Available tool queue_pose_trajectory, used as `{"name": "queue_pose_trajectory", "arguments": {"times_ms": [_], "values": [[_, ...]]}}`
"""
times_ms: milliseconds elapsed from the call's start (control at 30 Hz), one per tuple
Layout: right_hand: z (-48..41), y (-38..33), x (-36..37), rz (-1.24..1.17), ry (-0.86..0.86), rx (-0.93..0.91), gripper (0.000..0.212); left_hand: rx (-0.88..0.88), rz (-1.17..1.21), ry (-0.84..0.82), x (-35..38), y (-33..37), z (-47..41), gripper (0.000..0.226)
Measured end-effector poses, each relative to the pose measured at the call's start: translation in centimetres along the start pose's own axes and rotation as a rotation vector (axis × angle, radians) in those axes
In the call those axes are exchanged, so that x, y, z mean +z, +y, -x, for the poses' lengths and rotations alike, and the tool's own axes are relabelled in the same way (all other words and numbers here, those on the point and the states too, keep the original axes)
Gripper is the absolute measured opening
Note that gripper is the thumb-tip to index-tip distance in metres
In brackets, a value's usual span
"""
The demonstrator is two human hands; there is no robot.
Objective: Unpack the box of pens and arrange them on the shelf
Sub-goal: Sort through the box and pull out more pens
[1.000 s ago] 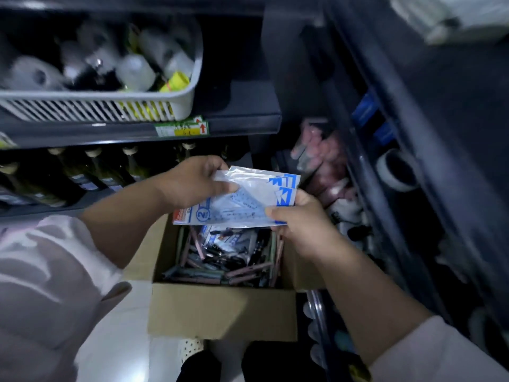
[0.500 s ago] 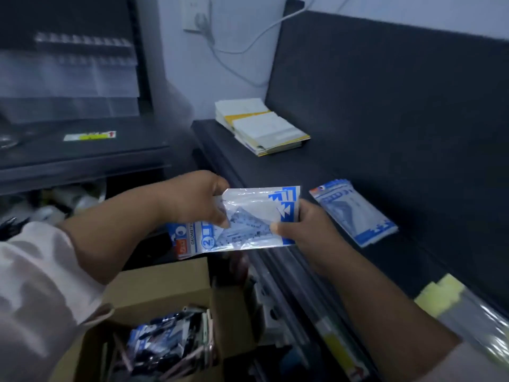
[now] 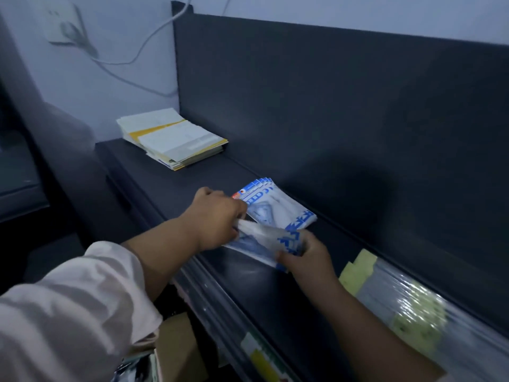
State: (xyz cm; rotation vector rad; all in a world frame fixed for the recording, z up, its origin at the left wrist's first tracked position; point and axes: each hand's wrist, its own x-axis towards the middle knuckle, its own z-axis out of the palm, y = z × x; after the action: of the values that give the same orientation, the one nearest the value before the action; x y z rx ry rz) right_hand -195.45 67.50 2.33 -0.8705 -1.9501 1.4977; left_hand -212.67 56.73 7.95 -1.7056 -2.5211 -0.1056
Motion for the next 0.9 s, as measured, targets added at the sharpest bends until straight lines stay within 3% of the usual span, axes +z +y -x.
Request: {"name": "queue_pose_trajectory", "arguments": {"times_ms": [200, 567, 767, 867, 900], "values": [[-0.4, 1.3, 0.5, 0.052, 0.067, 0.054, 0.042, -0.015, -0.037, -0.138, 1.9, -0.1, -1.0, 0.018], [-1.8, 2.0, 1.1, 0.198, -0.006, 0.024, 0.014, 0.001, -0.026, -0.072, 2.2, -0.6, -1.6, 0.004], [-4.6, 1.6, 1.4, -0.072, 0.107, 0.199, 0.011, -0.067, 0.101, 0.183, 3.1, -0.4, -3.1, 0.06], [-6.3, 1.4, 1.6, -0.149, 0.141, 0.257, 0.027, -0.053, 0.128, 0.175, 3.7, 0.0, -3.5, 0.062], [-6.6, 1.3, 1.6, -0.149, 0.143, 0.254, 0.022, -0.052, 0.137, 0.142, 4.0, 0.3, -3.7, 0.062]]}}
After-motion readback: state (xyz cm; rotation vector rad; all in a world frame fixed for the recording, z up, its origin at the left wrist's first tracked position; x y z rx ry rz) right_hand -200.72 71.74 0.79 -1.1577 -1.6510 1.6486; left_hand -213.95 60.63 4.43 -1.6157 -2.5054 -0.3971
